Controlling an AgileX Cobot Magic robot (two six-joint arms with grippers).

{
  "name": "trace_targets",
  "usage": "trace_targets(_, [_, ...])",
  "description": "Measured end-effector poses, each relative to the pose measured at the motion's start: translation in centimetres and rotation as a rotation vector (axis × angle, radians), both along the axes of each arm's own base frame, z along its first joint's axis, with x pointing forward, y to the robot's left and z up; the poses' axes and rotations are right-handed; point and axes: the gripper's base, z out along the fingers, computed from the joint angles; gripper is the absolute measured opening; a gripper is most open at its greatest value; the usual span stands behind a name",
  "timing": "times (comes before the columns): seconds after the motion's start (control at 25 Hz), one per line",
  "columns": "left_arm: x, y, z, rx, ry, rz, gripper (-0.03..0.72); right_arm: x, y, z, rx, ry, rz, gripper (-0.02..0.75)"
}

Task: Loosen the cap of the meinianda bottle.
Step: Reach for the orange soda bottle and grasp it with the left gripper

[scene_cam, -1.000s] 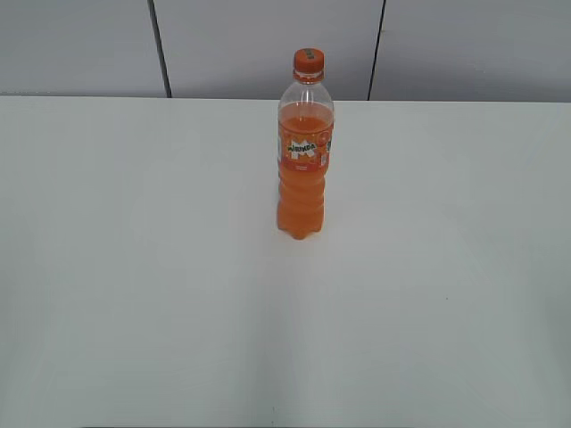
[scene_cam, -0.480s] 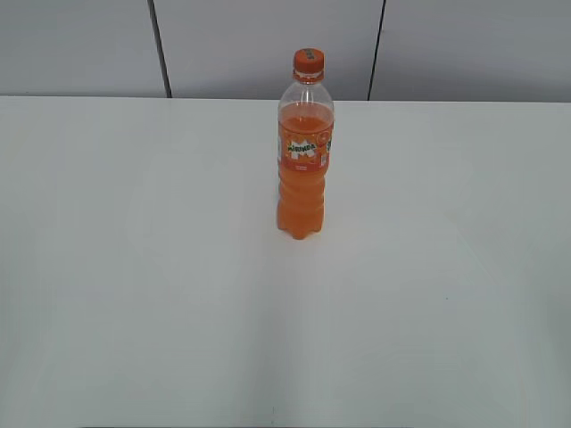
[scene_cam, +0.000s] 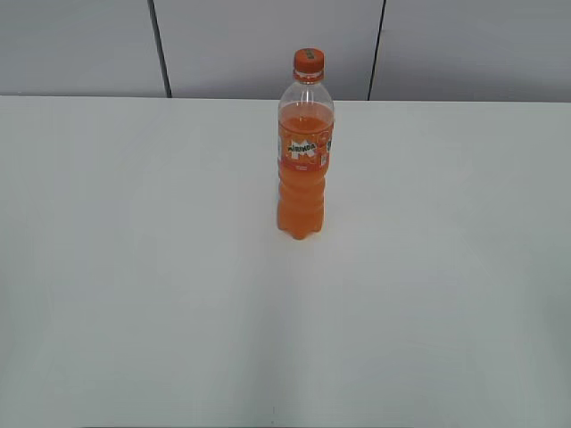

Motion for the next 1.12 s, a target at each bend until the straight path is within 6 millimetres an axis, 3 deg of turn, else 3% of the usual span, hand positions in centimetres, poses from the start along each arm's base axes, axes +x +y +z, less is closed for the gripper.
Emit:
trace_targets(0.88, [0.01, 0.15, 0.0, 0.015, -0.001, 0.011, 0.24, 0.0, 0.0, 0.0, 0.0, 0.0, 0.0, 0.451])
trace_targets(1.12, [0.09, 0.14, 0.01, 0.015, 0.004, 0.011, 0.314, 0.0, 0.0, 0.0, 0.0, 0.0, 0.0, 0.451])
